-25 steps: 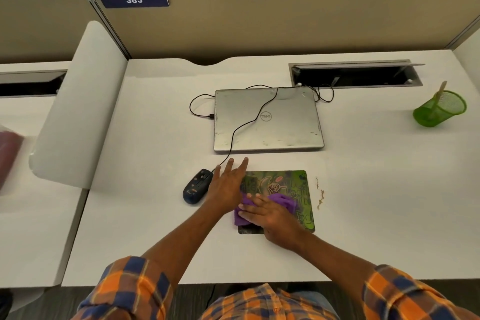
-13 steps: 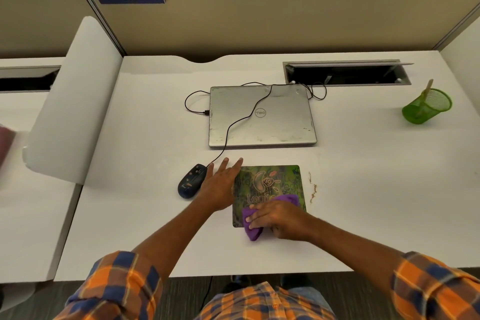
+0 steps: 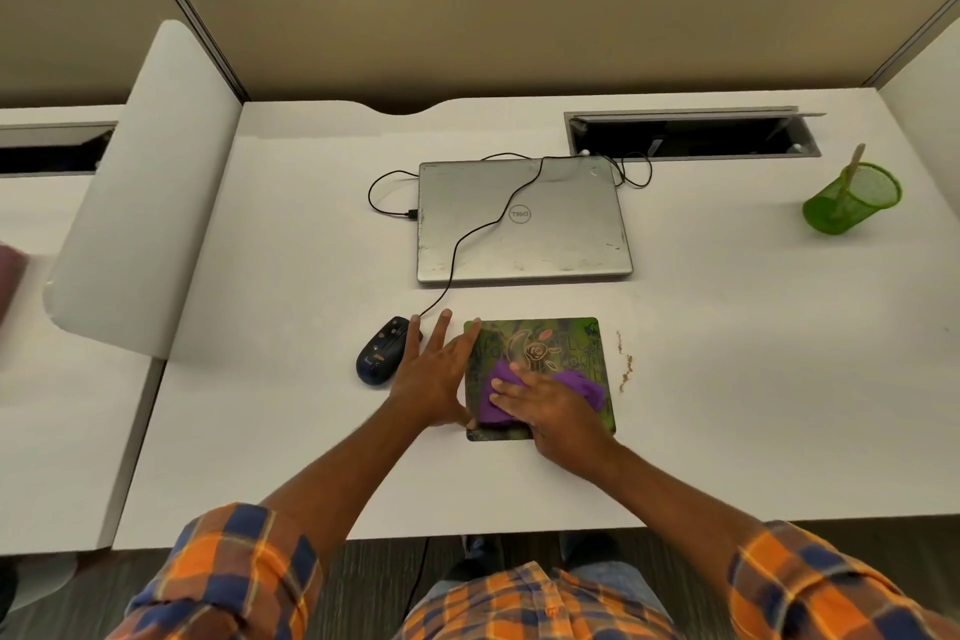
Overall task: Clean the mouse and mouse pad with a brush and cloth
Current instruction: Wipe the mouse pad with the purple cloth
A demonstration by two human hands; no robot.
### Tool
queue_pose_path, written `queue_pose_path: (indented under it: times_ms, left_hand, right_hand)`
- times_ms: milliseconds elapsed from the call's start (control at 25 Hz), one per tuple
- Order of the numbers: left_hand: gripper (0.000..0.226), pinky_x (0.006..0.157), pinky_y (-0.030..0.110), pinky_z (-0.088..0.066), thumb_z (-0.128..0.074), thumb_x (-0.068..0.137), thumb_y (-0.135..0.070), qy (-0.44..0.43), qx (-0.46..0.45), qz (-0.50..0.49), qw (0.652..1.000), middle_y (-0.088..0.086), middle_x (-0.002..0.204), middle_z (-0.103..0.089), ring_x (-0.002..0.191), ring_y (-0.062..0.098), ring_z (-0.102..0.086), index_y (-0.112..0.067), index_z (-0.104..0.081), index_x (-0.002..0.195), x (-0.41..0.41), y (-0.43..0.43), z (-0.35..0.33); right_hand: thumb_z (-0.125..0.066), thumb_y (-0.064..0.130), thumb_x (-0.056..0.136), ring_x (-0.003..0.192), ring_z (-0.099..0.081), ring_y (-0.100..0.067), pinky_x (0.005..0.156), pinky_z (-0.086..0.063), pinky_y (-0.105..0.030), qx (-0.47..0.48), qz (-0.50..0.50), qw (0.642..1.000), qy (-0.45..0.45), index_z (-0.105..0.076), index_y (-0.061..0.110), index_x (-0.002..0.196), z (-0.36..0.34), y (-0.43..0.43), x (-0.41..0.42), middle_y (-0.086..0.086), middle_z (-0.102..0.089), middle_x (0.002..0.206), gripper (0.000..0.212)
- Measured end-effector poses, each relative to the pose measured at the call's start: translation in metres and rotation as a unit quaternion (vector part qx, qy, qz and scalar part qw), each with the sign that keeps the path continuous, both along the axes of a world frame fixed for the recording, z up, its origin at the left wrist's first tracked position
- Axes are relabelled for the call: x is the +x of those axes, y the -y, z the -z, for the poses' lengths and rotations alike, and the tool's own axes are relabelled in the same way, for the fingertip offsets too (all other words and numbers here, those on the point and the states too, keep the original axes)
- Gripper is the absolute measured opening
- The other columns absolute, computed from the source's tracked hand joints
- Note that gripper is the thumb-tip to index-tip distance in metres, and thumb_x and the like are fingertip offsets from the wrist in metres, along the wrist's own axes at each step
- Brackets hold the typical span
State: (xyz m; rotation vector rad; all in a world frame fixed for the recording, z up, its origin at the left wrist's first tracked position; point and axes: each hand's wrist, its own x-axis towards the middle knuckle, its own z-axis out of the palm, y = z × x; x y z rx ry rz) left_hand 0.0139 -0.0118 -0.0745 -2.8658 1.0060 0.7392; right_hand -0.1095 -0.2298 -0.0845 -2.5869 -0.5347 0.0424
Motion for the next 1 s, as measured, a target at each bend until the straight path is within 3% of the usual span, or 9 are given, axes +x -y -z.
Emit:
queue_pose_path:
  times_ms: [160, 280, 360, 440, 520, 720, 880, 1000]
  left_hand:
    - [0.149, 0.125, 0.069, 0.02, -0.082, 0.068, -0.077, 0.006, 0.02, 0.013, 1.0, 0.006, 0.178, -0.012, 0.165, 0.032, 0.017, -0.02, 0.013, 0.168, 0.001, 0.004, -0.004]
    - [0.144, 0.123, 0.07, 0.022, -0.082, 0.071, -0.074, 0.002, 0.023, 0.015, 1.0, 0.002, 0.179, -0.006, 0.166, 0.029, 0.014, -0.021, 0.01, 0.168, 0.0, 0.006, -0.006]
    - [0.141, 0.123, 0.072, 0.021, -0.081, 0.073, -0.072, 0.003, 0.026, 0.014, 1.0, 0.0, 0.18, 0.0, 0.166, 0.027, 0.015, -0.023, 0.009, 0.169, -0.001, 0.006, -0.007]
    - [0.138, 0.123, 0.074, 0.017, -0.079, 0.075, -0.073, 0.003, 0.04, 0.018, 0.999, 0.0, 0.18, 0.005, 0.165, 0.026, 0.018, -0.023, 0.009, 0.169, -0.001, 0.007, -0.008]
    - [0.137, 0.123, 0.075, 0.015, -0.076, 0.076, -0.075, 0.003, 0.055, 0.019, 0.998, 0.0, 0.18, 0.007, 0.164, 0.028, 0.021, -0.024, 0.011, 0.169, -0.001, 0.008, -0.006]
    - [0.14, 0.122, 0.077, 0.015, -0.076, 0.073, -0.08, 0.005, 0.082, 0.012, 0.997, -0.001, 0.18, 0.008, 0.164, 0.031, 0.019, -0.028, 0.012, 0.168, 0.002, 0.01, -0.004]
    - [0.14, 0.122, 0.078, 0.014, -0.077, 0.072, -0.079, 0.009, 0.092, 0.01, 0.996, -0.002, 0.18, 0.006, 0.164, 0.031, 0.019, -0.027, 0.01, 0.169, 0.002, 0.012, -0.008]
    - [0.14, 0.122, 0.078, 0.013, -0.078, 0.072, -0.078, 0.009, 0.088, 0.009, 0.996, -0.003, 0.18, 0.005, 0.164, 0.031, 0.02, -0.027, 0.009, 0.169, 0.001, 0.012, -0.01]
  right_hand:
    - [-0.083, -0.012, 0.075, 0.135, -0.065, -0.031, 0.106, -0.06, -0.046, -0.006, 0.011, 1.0, 0.018, -0.076, 0.014, 0.131, 0.005, 0.008, -0.024, -0.004, -0.074, 0.137, 0.062]
    - [-0.078, -0.006, 0.089, 0.133, -0.066, -0.033, 0.104, -0.06, -0.052, 0.038, 0.179, 0.983, 0.021, -0.069, 0.008, 0.14, 0.004, -0.009, -0.008, -0.01, -0.073, 0.137, 0.054]
    - [-0.064, 0.012, 0.105, 0.15, -0.05, -0.032, 0.119, -0.048, -0.052, 0.061, 0.258, 0.964, -0.009, -0.058, 0.009, 0.152, -0.003, -0.031, 0.013, -0.01, -0.061, 0.154, 0.047]
    - [-0.048, 0.037, 0.112, 0.163, -0.024, -0.031, 0.131, -0.03, -0.051, -0.021, 0.229, 0.973, -0.033, -0.043, 0.015, 0.162, 0.0, -0.046, 0.025, -0.005, -0.039, 0.17, 0.055]
    - [-0.037, 0.048, 0.113, 0.166, -0.011, -0.03, 0.132, -0.022, -0.053, -0.109, 0.185, 0.976, -0.032, -0.033, 0.021, 0.167, 0.007, -0.045, 0.027, -0.001, -0.026, 0.176, 0.061]
    - [-0.042, 0.038, 0.114, 0.164, -0.02, -0.033, 0.131, -0.025, -0.054, -0.113, 0.214, 0.97, -0.035, -0.039, 0.019, 0.165, 0.009, -0.032, 0.036, -0.004, -0.037, 0.172, 0.055]
    - [-0.037, 0.034, 0.115, 0.166, -0.008, -0.033, 0.133, -0.019, -0.05, -0.141, 0.268, 0.95, -0.078, -0.027, 0.015, 0.169, 0.009, -0.017, 0.044, -0.005, -0.021, 0.178, 0.058]
    - [-0.048, 0.02, 0.111, 0.166, -0.008, -0.035, 0.132, -0.026, -0.049, -0.142, 0.346, 0.923, -0.096, -0.023, 0.012, 0.169, 0.002, 0.016, 0.049, -0.007, -0.018, 0.179, 0.064]
